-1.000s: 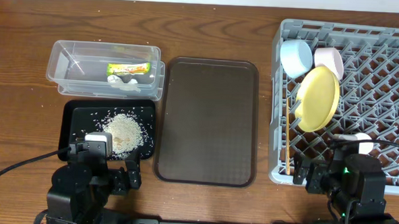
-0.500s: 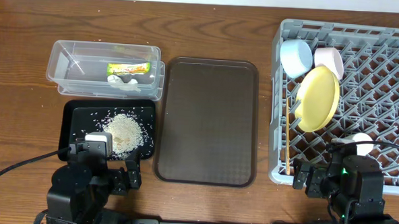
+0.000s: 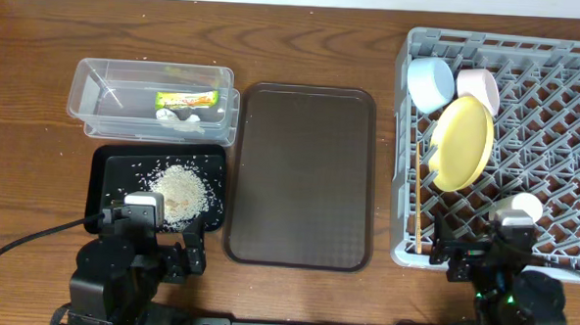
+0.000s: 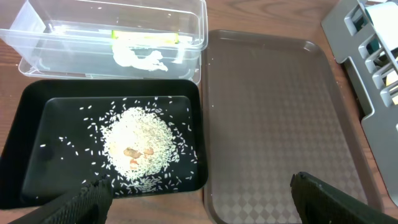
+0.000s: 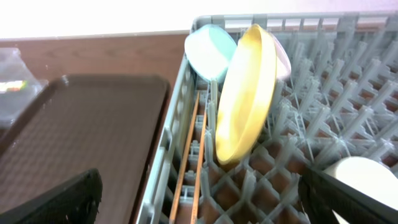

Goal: Sort waste into correct bins and load items into the dishwasher rack

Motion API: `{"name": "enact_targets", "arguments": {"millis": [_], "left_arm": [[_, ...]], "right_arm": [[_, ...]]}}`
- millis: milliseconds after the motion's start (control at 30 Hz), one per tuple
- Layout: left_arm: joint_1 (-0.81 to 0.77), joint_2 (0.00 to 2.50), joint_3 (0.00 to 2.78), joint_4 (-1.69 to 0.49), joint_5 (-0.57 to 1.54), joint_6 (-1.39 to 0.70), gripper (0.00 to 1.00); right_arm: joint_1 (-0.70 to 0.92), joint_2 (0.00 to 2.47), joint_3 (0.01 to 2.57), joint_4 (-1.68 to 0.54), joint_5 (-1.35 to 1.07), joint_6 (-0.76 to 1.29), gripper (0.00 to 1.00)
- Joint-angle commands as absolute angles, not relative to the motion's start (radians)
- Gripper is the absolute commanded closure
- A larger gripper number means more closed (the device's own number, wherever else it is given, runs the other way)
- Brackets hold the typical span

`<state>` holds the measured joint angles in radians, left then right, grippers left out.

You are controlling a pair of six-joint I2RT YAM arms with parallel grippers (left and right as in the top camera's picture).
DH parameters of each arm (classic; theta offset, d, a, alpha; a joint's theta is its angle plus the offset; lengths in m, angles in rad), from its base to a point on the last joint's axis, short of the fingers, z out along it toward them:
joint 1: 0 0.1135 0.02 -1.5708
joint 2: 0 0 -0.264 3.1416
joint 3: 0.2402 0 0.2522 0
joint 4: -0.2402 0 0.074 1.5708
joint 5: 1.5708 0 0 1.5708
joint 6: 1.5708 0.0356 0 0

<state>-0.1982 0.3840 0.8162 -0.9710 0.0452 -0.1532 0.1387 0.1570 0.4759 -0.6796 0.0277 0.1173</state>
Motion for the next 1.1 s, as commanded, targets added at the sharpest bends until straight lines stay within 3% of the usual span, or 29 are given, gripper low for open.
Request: {"name": "enact_targets", "arguments": {"millis": [0, 467, 1067], "left_arm": [[-0.200, 0.383, 0.811, -0.972, 0.033, -0.154, 0.06], [-0.200, 0.383, 0.811, -0.975, 0.033, -0.154, 0.06], [-0.200, 0.383, 0.811, -0.990, 0.033, -0.154, 0.05]], "right_arm": [[0.126, 0.072, 0.362, -0.575, 0.040, 0.088, 0.01], [0.123, 0.006, 0.015, -0.028, 0.051, 0.088, 0.01], [0.123, 0.006, 0.006, -0.075, -0.016, -0.001, 0.01]]}}
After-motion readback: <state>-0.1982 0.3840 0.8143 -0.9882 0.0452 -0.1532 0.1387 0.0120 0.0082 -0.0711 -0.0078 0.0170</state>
